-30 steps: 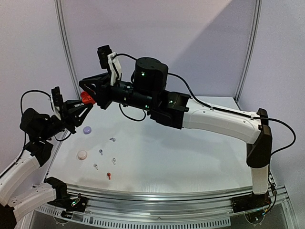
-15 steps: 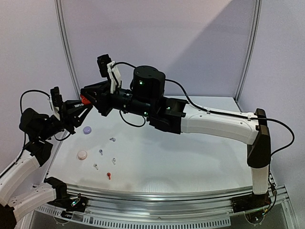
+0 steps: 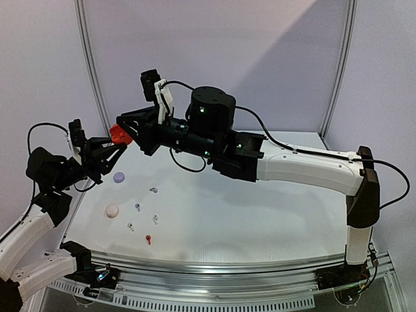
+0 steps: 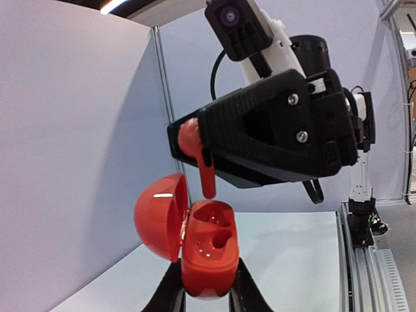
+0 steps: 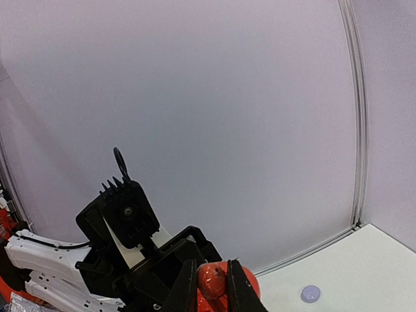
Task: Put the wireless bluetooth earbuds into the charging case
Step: Insert the right earbud into the right side groove of the charging case.
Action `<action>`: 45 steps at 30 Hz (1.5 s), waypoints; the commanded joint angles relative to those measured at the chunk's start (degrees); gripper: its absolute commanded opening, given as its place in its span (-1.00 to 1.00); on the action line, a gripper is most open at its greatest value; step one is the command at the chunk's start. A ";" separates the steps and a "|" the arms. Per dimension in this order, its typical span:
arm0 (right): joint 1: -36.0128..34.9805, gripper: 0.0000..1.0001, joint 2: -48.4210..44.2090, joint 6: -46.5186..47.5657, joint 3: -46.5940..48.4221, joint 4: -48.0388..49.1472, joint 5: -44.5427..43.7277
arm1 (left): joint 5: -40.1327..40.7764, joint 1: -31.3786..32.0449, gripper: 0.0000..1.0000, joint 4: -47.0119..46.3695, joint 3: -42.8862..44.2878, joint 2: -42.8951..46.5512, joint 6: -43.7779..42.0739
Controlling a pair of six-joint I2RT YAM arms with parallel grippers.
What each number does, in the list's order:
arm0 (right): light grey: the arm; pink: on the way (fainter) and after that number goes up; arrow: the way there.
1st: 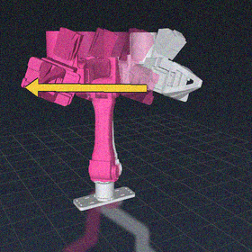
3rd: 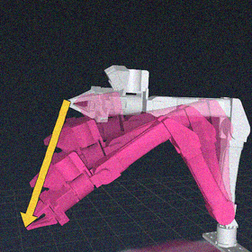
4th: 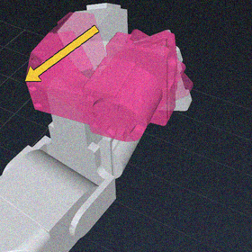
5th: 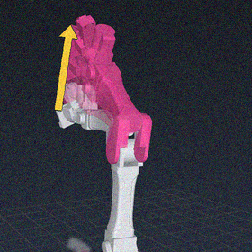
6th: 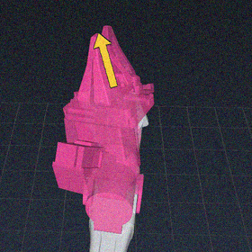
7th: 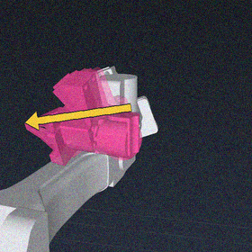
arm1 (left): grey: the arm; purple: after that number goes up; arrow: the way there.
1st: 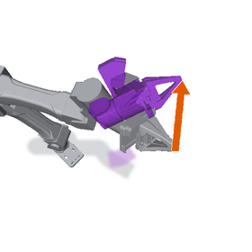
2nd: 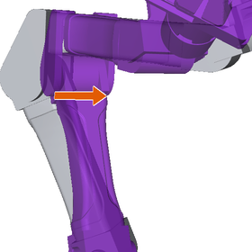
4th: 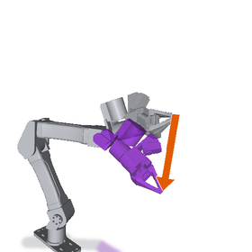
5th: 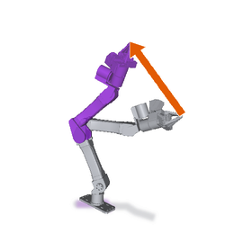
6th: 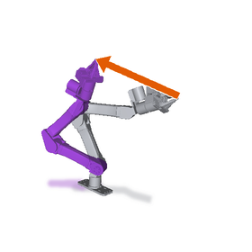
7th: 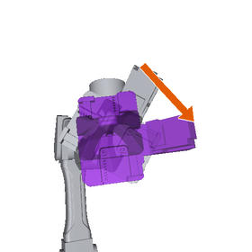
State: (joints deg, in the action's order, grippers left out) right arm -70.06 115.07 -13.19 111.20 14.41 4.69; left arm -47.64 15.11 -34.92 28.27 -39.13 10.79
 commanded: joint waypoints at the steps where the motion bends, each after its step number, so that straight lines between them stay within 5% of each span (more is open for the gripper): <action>1: 0.18 -1.00 -1.98 0.36 -1.30 0.18 -0.89 | -1.33 0.63 -1.00 -1.29 1.97 0.01 1.28; 45: 1.32 -0.96 -2.25 -1.98 -5.62 -2.38 2.43 | -2.97 0.65 -1.00 -5.66 3.16 -0.93 8.36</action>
State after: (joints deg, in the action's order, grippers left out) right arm -69.34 112.66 -14.52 106.41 15.73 6.39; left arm -50.61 15.22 -36.64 29.63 -40.49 18.72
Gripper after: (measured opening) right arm 0.131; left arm 0.200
